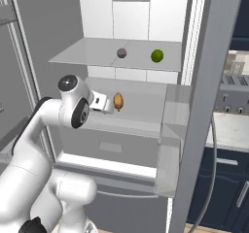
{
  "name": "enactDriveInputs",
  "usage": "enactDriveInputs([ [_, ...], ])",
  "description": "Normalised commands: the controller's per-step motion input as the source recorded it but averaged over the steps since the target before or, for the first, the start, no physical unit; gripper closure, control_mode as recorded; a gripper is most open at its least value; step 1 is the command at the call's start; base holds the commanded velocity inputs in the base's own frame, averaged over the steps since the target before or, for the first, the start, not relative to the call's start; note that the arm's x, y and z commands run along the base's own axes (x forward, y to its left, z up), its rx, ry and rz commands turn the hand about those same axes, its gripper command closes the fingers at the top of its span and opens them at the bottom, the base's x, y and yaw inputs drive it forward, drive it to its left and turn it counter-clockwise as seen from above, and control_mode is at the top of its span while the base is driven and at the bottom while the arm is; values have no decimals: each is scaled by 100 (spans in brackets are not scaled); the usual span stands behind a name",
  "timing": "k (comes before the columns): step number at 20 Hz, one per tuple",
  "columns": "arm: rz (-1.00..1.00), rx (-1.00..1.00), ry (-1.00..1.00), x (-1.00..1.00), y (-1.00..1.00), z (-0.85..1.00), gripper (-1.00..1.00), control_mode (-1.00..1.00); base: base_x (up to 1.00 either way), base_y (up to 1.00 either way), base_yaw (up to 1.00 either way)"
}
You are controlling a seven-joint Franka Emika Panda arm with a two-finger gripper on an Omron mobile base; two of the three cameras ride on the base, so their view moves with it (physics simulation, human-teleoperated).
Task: Gather the eggplant and lime from the fridge and place them on a tray on the dining counter. Then gather the chicken drumsticks from the fridge and place them on the other tray.
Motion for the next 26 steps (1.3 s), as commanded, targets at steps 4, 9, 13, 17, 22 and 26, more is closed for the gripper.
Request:
enactDriveInputs([
  [4,0,0,-5,6,0,-13,-100,-100,0,0,0],
  [9,3,0,-6,34,0,-12,-100,-100,0,0,0],
  [13,5,0,-2,45,0,0,-100,-100,0,0,0],
  [17,5,0,0,60,0,0,-100,-100,0,0,0],
  [22,2,0,0,51,0,-2,-100,-100,0,0,0],
  [26,0,0,7,38,0,-3,-100,-100,0,0,0],
])
